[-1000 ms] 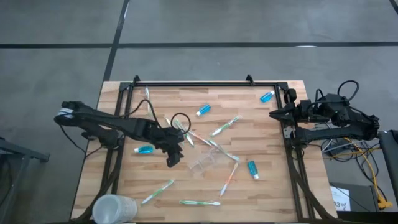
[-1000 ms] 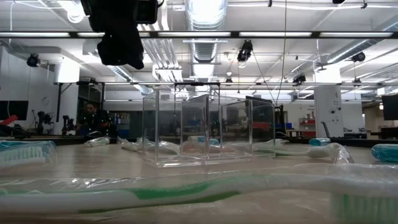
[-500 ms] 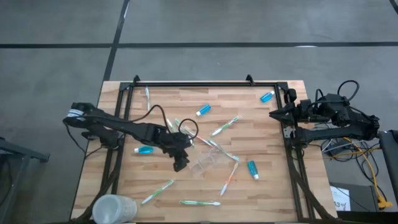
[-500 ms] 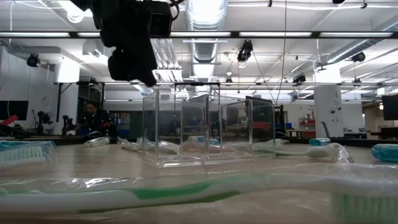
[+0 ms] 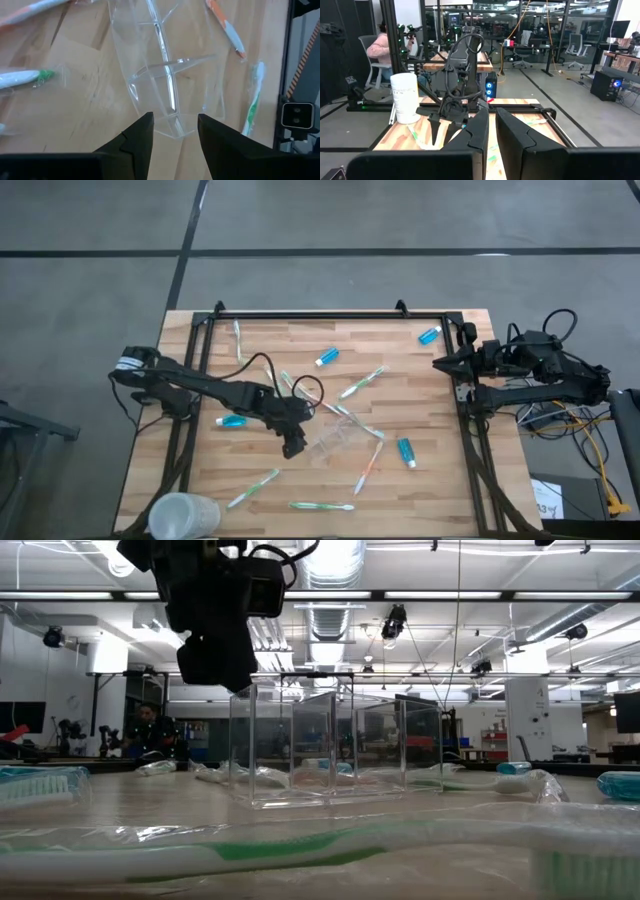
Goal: Pick & Place toothbrushing station
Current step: Adjust the transparent organizer on the table
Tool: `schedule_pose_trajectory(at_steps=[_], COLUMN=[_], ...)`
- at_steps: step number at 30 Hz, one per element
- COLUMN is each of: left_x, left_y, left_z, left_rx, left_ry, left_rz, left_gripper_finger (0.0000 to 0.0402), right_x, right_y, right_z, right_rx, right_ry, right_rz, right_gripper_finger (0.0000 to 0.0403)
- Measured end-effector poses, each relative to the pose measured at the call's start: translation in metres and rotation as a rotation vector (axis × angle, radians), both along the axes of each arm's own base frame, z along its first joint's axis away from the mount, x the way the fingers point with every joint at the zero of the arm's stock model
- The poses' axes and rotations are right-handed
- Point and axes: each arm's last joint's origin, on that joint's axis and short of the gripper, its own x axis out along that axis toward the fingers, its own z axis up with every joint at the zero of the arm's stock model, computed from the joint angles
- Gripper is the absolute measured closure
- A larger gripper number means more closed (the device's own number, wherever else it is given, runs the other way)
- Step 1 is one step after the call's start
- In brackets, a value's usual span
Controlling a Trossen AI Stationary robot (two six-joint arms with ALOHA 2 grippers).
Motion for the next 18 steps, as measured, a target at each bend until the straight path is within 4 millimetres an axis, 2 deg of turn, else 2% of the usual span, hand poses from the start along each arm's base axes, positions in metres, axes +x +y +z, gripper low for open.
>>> schedule_pose_trajectory(at_steps=[18], left_x=[0.007], left_y=[-0.002], left_z=[-0.016], left_rx=[-0.014], left_ry=[0.050], left_rz=[-0.016], left_gripper_finger=[0.0251], right_x=[0.000], right_y=[0.000], right_z=[0.000], right_rx=[0.000], right_ry=[0.000], right_rz=[0.000], right_gripper_finger=[0.0369])
